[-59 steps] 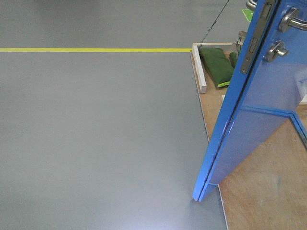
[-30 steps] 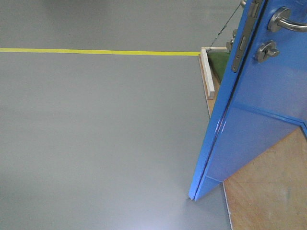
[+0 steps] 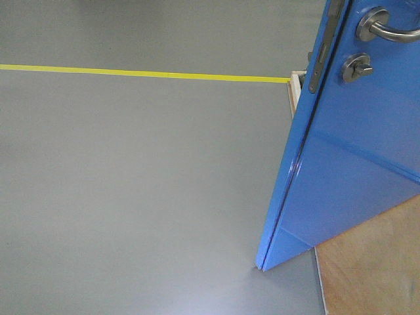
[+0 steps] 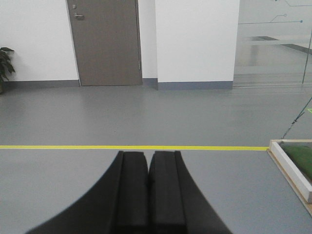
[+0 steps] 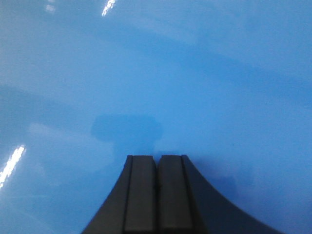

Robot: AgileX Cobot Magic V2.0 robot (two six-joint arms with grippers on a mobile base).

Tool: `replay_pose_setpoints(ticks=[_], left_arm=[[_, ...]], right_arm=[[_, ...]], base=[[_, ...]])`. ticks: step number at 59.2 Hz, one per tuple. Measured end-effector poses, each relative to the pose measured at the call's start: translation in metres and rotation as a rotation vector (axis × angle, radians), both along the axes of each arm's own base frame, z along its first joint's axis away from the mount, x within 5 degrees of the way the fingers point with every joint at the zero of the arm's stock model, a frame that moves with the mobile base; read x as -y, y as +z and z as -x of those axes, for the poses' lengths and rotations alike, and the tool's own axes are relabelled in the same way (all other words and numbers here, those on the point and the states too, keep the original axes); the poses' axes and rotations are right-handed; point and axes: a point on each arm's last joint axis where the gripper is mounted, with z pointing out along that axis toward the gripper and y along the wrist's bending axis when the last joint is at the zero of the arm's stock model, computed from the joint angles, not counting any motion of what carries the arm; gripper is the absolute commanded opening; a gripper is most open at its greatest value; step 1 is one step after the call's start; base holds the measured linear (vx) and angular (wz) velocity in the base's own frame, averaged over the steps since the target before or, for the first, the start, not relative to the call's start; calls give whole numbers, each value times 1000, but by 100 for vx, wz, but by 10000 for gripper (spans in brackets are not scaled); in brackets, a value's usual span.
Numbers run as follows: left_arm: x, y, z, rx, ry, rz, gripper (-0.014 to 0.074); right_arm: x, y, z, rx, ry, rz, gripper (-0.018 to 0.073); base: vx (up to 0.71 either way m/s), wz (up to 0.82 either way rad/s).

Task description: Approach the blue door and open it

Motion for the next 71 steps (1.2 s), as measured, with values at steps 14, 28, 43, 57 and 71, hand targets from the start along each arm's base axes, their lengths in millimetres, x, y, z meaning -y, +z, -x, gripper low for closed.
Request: replay_pose_setpoints(ticks=[14,28,43,57,71], left_arm=[[0,0,0,0,0,0,73],[0,0,0,0,0,0,73],[0,0,0,0,0,0,73],[0,0,0,0,0,0,73],[0,0,0,0,0,0,73]], right_arm=[[-1,0,0,-2,8,0,-1],[-3,0,0,-5,17,1,-1],[-4,-1,0,-9,28,0,-1],[-4,0,0,-8,27,0,-1],[-4,-2,-1,-11,25,0,-1]], base=[[13,7],[14,6],[16,5],[17,6],[16,5]])
